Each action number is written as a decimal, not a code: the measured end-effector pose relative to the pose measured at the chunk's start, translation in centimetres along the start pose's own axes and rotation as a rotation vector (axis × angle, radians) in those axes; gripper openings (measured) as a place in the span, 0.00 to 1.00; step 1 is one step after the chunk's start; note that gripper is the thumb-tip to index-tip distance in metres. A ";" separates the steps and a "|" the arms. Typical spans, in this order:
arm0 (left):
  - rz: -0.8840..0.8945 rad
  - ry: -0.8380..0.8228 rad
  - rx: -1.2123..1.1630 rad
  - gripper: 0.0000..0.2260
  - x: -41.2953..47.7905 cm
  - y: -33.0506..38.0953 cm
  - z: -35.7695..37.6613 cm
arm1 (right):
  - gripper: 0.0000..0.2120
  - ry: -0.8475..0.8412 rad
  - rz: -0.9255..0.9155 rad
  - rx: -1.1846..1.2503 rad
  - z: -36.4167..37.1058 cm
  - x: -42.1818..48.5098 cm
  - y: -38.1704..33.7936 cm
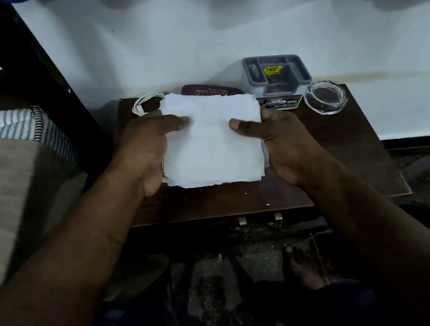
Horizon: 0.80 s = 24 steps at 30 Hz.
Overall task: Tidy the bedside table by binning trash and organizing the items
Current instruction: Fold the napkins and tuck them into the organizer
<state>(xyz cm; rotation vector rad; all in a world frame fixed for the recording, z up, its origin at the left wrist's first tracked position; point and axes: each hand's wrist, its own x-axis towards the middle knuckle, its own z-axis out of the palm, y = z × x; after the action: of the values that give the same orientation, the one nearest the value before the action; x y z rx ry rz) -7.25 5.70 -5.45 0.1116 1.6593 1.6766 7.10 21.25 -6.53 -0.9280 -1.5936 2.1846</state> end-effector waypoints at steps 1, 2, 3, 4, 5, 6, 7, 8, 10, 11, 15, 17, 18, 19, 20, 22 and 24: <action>0.006 -0.037 -0.001 0.08 -0.1 0.1 0.1 | 0.19 0.044 -0.040 -0.072 0.2 0.0 0.0; 0.006 -0.057 -0.003 0.11 -0.2 0.0 0.1 | 0.17 0.105 -0.082 -0.169 0.4 0.1 0.1; 0.001 -0.065 -0.007 0.13 -0.2 0.0 0.1 | 0.16 0.167 -0.122 -0.279 0.5 0.3 0.2; -0.001 -0.056 -0.009 0.15 -0.2 -0.2 0.1 | 0.14 0.218 -0.157 -0.380 0.6 0.5 0.3; 0.005 -0.036 -0.008 0.15 -0.1 -0.2 0.0 | 0.14 0.251 -0.182 -0.444 0.9 0.6 0.3; 0.021 -0.013 -0.006 0.15 -0.1 -0.2 0.0 | 0.13 0.269 -0.198 -0.464 1.1 0.7 0.4; 0.041 0.006 -0.010 0.15 0.0 -0.2 -0.1 | 0.13 0.265 -0.203 -0.439 1.3 0.7 0.3; 0.062 0.017 -0.022 0.14 -0.1 -0.1 -0.2 | 0.13 0.246 -0.207 -0.402 1.7 0.5 0.2; 0.076 0.003 -0.059 0.13 -0.1 0.0 -0.2 | 0.14 0.216 -0.233 -0.410 2.4 0.2 0.1; 0.070 -0.006 -0.071 0.13 -0.1 -0.1 -0.2 | 0.14 0.222 -0.255 -0.457 2.6 0.1 0.2; 0.066 0.043 -0.085 0.09 -0.1 -0.9 -0.5 | 0.11 0.348 -0.309 -0.610 3.7 0.0 0.1; 0.113 0.083 -0.109 0.07 -0.2 -1.0 -0.6 | 0.12 0.401 -0.336 -0.627 4.4 -0.1 0.0; 0.148 0.103 -0.122 0.07 -0.2 -1.0 -0.6 | 0.11 0.417 -0.363 -0.631 4.8 -0.1 -0.1; 0.190 0.121 -0.125 0.06 -0.2 -0.9 -0.6 | 0.10 0.428 -0.401 -0.647 5.2 -0.2 -0.1; 0.238 0.139 -0.119 0.06 -0.1 -0.9 -0.7 | 0.10 0.437 -0.439 -0.671 5.6 -0.4 -0.2; 0.302 0.165 -0.080 0.11 0.0 -0.9 -0.7 | 0.12 0.433 -0.488 -0.720 6.2 -0.6 0.0; 0.269 0.164 -0.041 0.15 0.1 -1.4 -0.8 | 0.16 0.400 -0.499 -0.789 6.4 -0.7 0.6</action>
<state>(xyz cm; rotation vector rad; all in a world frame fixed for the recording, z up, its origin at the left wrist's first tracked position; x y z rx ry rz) -7.19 4.94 -6.85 0.1884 1.7932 1.9646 3.56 15.87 -5.63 -0.9269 -2.1844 0.9545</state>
